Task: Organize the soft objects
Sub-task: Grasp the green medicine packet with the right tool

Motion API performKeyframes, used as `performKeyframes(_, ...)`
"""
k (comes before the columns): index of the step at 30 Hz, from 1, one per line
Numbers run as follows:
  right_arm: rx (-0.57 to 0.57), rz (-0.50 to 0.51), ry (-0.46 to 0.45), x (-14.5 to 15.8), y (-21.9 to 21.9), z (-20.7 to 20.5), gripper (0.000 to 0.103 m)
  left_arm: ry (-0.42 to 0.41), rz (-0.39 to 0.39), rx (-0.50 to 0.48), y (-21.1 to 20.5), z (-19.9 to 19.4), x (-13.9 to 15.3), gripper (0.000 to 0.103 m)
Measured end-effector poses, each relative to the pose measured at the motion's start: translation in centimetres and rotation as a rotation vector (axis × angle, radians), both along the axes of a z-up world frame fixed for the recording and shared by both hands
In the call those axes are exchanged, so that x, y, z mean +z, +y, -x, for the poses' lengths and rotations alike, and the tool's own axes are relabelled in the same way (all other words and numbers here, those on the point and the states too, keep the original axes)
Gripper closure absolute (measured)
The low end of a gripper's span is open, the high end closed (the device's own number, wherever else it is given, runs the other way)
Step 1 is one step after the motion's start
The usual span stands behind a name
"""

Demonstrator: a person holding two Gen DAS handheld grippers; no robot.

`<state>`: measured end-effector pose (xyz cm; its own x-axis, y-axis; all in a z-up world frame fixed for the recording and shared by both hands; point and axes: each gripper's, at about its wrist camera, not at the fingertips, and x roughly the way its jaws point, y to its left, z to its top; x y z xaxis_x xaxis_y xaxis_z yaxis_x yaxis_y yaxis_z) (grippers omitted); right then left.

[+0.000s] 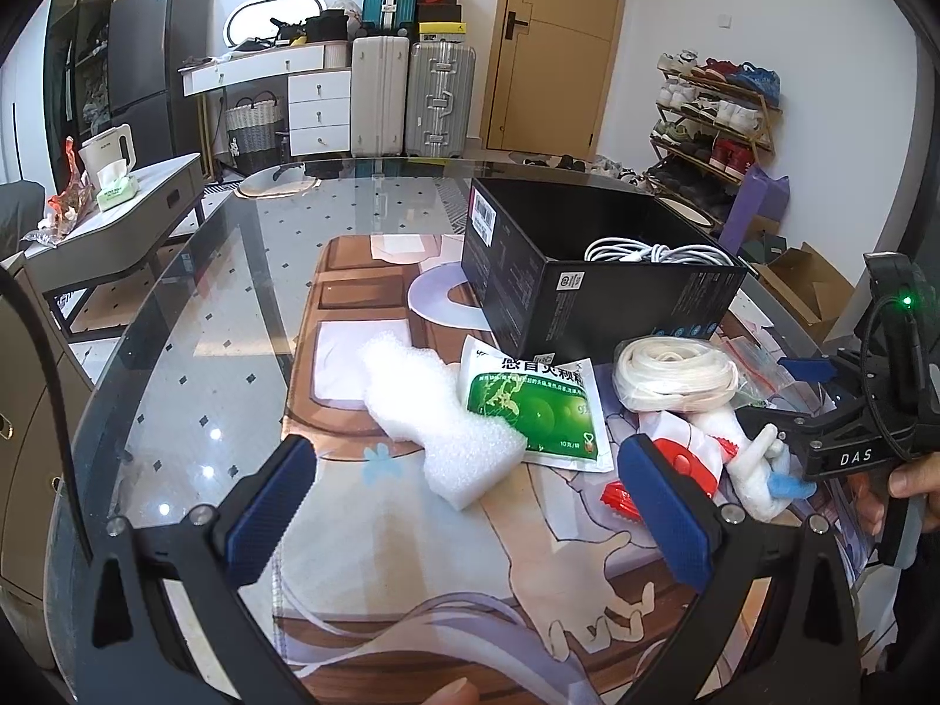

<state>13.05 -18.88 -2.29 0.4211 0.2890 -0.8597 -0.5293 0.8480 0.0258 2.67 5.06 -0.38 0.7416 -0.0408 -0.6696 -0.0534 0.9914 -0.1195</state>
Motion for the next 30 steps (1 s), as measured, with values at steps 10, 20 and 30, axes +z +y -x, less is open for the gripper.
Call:
performKeyframes(10, 0.021, 0.024, 0.006, -0.7, 0.1, -0.6, 0.001, 0.005, 0.001, -0.004, 0.0, -0.2, -0.1, 0.000)
performKeyframes(20, 0.025, 0.012, -0.010, -0.7, 0.4, -0.5, 0.006, 0.012, -0.001, -0.006, 0.0, -0.3, -0.3, 0.000)
performKeyframes(30, 0.026, -0.001, -0.029, -0.1, 0.0, 0.0, 0.051, 0.014, -0.001, -0.008, -0.1, -0.4, -0.3, 0.000)
